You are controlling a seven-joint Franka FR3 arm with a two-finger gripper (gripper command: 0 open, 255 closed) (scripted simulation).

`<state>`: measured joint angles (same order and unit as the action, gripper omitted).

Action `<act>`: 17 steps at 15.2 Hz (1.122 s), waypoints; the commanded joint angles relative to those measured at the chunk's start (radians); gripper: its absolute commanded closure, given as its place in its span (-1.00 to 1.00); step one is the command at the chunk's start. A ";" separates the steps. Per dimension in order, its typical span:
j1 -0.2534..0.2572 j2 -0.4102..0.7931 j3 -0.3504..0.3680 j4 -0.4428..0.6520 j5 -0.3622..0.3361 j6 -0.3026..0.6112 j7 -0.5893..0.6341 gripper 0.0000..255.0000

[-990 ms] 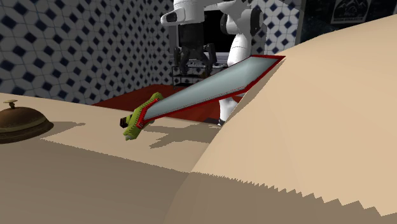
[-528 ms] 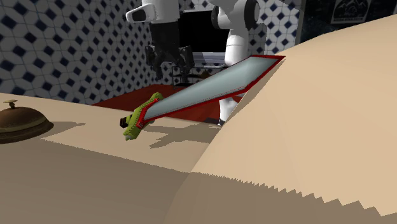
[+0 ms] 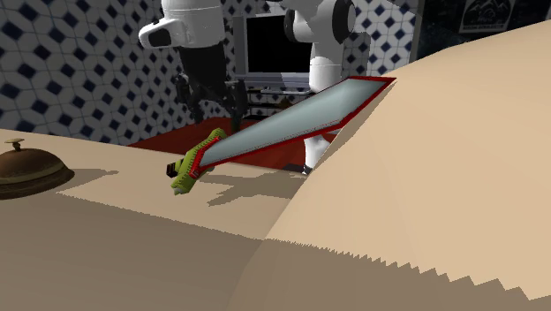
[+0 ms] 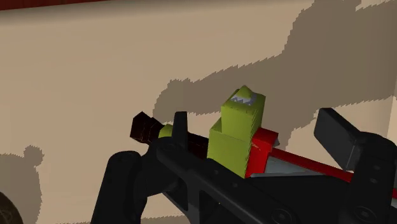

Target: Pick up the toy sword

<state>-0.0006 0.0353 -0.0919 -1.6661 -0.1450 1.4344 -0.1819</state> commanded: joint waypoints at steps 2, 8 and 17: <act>0.000 -0.002 0.000 -0.043 0.000 0.040 0.006 -1.00; 0.000 -0.003 0.000 -0.064 0.000 0.061 0.008 1.00; 0.000 -0.002 0.000 -0.037 0.000 0.034 0.005 1.00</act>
<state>-0.0010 0.0363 -0.0924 -1.7096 -0.1453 1.4779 -0.1765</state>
